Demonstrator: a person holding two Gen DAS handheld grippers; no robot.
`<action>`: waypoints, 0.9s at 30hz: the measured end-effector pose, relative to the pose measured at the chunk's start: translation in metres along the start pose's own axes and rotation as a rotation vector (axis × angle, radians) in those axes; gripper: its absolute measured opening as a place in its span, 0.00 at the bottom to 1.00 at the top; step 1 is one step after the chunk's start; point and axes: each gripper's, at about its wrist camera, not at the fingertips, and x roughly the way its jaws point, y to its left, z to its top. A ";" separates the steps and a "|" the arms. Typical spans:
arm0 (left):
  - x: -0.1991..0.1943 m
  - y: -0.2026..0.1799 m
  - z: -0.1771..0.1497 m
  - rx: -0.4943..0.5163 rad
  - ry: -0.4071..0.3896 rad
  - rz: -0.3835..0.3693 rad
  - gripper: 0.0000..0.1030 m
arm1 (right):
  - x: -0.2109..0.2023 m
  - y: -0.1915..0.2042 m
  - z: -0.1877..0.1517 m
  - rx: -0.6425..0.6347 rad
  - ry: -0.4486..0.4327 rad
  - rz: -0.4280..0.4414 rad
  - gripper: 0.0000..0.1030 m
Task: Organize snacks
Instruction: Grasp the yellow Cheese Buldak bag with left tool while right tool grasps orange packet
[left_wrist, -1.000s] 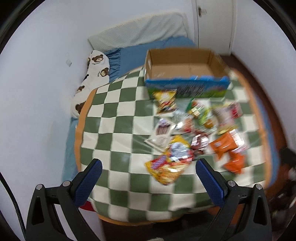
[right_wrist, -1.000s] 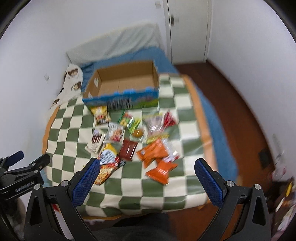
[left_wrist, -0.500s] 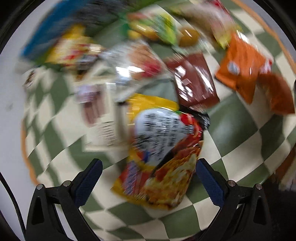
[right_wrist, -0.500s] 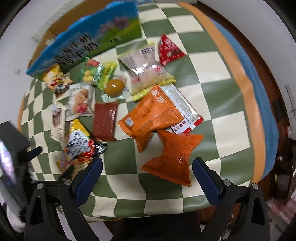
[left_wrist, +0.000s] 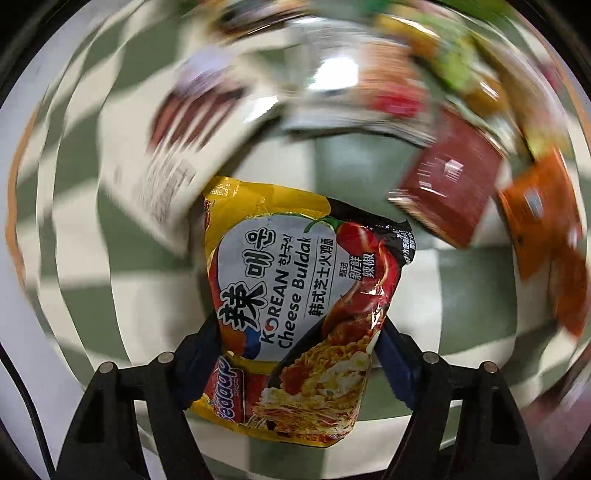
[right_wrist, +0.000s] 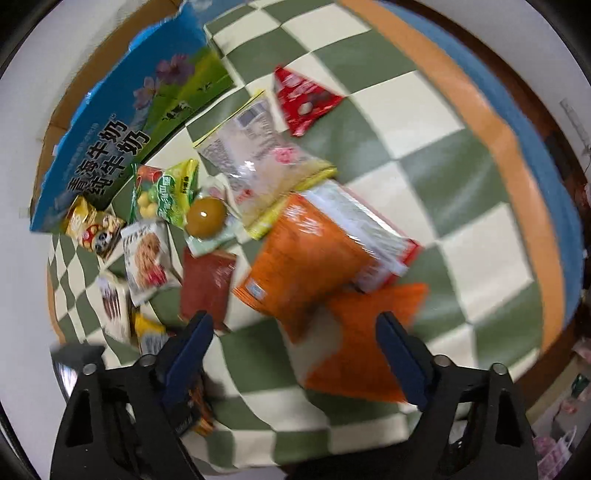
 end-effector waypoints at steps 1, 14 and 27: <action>0.000 0.008 -0.002 -0.048 0.005 -0.013 0.74 | 0.007 0.004 0.005 0.014 0.012 -0.008 0.79; 0.022 0.028 0.021 -0.062 0.011 -0.107 0.81 | 0.064 0.040 0.040 -0.071 0.094 -0.174 0.61; 0.067 0.041 0.018 -0.001 0.043 -0.118 0.83 | 0.036 0.069 0.008 -0.496 0.142 -0.195 0.82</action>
